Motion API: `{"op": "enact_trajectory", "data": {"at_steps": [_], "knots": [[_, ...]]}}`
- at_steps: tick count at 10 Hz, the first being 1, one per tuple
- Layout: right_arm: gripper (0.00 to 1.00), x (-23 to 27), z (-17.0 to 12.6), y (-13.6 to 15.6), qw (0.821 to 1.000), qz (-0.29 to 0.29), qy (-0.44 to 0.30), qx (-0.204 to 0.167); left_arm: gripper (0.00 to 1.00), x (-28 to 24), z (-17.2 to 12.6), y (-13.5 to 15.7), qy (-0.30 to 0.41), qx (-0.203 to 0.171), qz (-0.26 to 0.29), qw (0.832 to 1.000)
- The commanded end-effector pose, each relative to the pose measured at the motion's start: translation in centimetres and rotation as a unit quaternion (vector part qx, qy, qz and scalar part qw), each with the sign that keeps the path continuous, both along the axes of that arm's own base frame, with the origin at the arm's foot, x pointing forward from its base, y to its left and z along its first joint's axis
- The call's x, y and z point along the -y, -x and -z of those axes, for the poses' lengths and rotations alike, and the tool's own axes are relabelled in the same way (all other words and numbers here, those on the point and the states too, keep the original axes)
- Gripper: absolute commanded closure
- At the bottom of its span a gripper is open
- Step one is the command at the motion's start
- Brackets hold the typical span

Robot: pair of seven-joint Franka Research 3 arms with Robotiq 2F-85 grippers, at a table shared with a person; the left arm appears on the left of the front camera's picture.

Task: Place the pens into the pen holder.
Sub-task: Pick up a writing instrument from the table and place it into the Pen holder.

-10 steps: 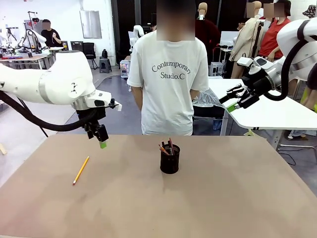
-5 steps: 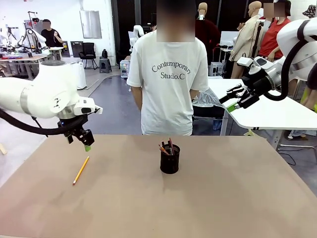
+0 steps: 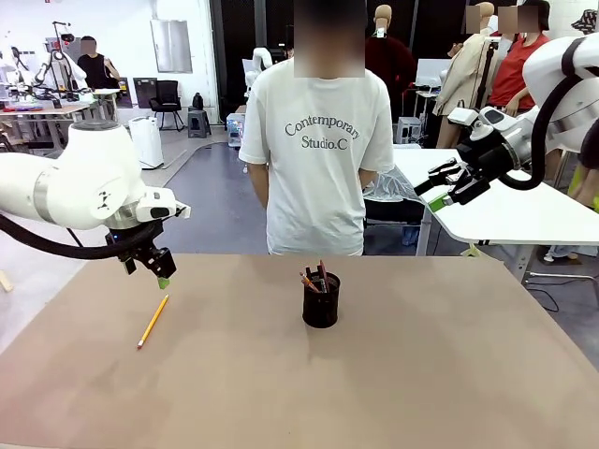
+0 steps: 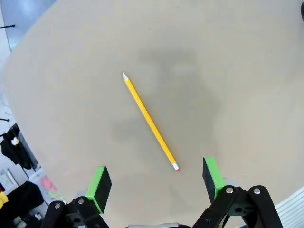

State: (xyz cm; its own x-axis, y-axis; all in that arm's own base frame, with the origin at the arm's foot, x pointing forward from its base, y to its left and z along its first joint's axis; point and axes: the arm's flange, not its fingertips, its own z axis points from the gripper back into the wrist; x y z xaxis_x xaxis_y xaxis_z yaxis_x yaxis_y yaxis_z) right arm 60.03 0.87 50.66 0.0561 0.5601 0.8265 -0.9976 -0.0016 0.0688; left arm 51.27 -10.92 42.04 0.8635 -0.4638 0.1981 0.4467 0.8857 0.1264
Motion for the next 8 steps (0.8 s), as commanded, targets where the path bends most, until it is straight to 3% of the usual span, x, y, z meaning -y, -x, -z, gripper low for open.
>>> {"op": "enact_trajectory", "data": {"at_steps": [1,2,3,5,8], "knots": [[0.00,-0.1,-0.2,-0.2,1.000,0.000,0.002,0.001,0.00,-0.2,-0.2,-0.3,-0.002,-0.003,-0.001,1.000],[0.00,-0.1,-0.2,-0.2,1.000,0.000,0.002,0.001,0.00,0.0,0.0,0.0,0.000,0.000,0.000,1.000],[0.00,-0.1,-0.2,-0.2,1.000,0.000,0.002,0.001,0.00,-0.2,0.9,-1.6,-0.008,-0.015,-0.054,0.998],[0.00,-0.1,-0.2,-0.2,1.000,0.000,0.002,0.001,0.00,-1.0,2.4,-4.0,0.013,-0.034,-0.103,0.994],[0.00,-0.1,-0.2,-0.2,1.000,0.000,0.002,0.001,0.00,-2.1,4.5,-5.6,0.029,-0.039,-0.125,0.991]]}}
